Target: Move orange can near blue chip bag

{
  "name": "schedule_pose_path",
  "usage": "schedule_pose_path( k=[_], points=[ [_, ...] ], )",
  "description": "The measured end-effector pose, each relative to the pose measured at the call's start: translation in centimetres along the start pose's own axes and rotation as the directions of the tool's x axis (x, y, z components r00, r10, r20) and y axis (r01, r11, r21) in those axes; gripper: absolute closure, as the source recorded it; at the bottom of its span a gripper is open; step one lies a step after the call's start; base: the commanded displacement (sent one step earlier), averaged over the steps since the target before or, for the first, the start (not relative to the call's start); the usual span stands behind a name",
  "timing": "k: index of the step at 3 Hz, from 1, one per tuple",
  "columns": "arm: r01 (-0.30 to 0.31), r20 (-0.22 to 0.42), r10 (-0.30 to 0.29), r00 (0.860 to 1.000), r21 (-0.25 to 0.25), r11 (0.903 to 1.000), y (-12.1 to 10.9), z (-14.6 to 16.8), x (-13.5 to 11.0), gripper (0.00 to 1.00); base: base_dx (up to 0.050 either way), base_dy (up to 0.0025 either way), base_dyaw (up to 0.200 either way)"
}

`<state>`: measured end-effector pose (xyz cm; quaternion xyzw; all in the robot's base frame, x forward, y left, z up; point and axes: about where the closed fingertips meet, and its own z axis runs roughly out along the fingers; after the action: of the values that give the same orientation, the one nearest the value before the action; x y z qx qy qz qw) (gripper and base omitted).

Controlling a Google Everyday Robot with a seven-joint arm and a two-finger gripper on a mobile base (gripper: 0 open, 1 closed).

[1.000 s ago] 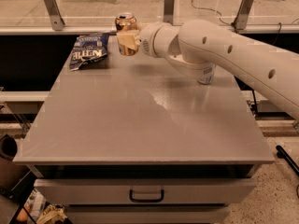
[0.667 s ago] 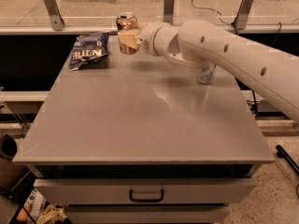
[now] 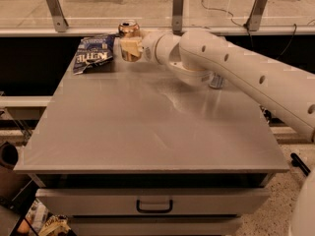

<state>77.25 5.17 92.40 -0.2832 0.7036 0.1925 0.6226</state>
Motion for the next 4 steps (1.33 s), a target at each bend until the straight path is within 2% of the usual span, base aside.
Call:
schedule_pose_path(
  k=[2, 3, 4],
  points=[
    [-0.02, -0.036, 0.021, 0.999, 0.022, 0.9996, 1.1, 0.9, 2.5, 1.0, 0.0, 0.0, 0.0],
    [-0.019, -0.035, 0.02, 0.999, 0.019, 0.9996, 1.2, 1.0, 2.4, 0.82, 0.0, 0.0, 0.0],
    [-0.019, -0.034, 0.019, 0.999, 0.017, 0.9997, 1.4, 1.1, 2.4, 0.59, 0.0, 0.0, 0.0]
  ],
)
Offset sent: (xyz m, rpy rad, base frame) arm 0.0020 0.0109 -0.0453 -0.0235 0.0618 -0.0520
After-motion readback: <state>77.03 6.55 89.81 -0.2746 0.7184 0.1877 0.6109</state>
